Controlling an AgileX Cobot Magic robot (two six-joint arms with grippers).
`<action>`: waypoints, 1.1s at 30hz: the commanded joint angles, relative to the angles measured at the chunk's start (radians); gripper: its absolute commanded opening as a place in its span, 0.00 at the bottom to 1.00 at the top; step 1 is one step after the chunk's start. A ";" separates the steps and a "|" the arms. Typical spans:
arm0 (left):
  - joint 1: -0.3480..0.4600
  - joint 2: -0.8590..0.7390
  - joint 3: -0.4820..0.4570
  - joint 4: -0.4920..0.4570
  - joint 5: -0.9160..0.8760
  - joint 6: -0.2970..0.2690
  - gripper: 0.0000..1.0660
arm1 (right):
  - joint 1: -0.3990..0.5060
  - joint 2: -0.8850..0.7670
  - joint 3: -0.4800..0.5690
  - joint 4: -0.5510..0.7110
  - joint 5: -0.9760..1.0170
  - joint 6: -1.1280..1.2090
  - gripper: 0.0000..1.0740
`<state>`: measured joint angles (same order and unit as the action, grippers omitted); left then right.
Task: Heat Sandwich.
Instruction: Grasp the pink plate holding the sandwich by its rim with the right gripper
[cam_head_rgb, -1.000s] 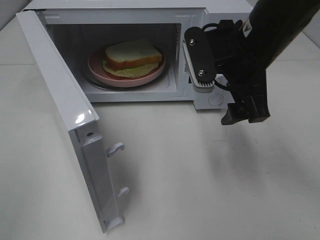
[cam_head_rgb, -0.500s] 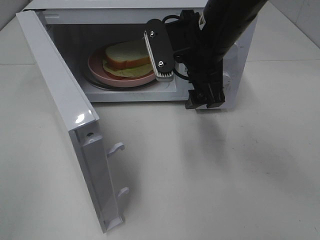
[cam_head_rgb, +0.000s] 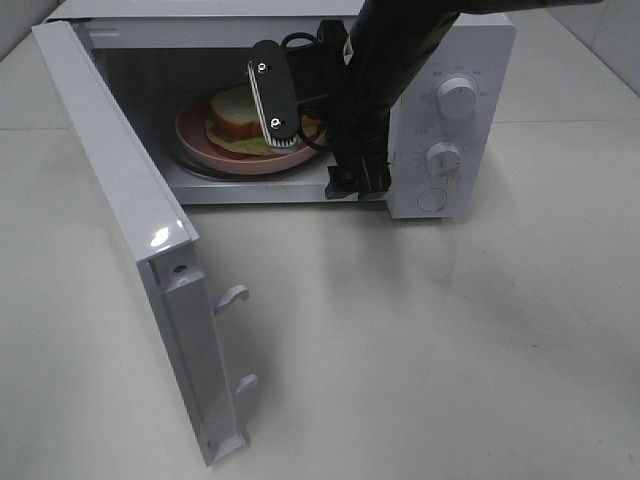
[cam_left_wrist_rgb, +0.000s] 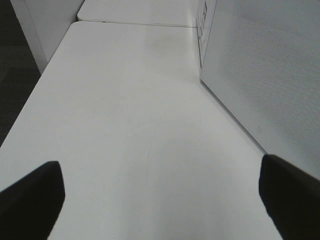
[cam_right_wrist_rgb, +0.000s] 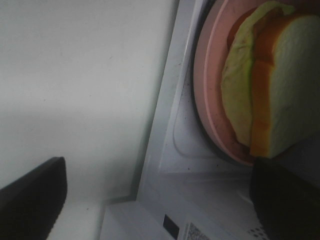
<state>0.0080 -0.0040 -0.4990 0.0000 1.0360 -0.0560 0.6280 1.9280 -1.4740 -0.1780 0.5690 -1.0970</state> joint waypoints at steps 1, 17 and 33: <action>0.003 -0.026 0.004 -0.008 -0.008 -0.001 0.95 | 0.004 0.044 -0.035 0.007 -0.035 -0.004 0.87; 0.003 -0.026 0.004 -0.008 -0.008 -0.001 0.95 | 0.004 0.194 -0.176 0.054 -0.060 -0.002 0.85; 0.003 -0.026 0.004 -0.008 -0.008 -0.001 0.95 | 0.005 0.363 -0.364 0.053 -0.035 -0.002 0.80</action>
<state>0.0080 -0.0040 -0.4990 0.0000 1.0360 -0.0560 0.6280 2.2770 -1.8160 -0.1290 0.5190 -1.0970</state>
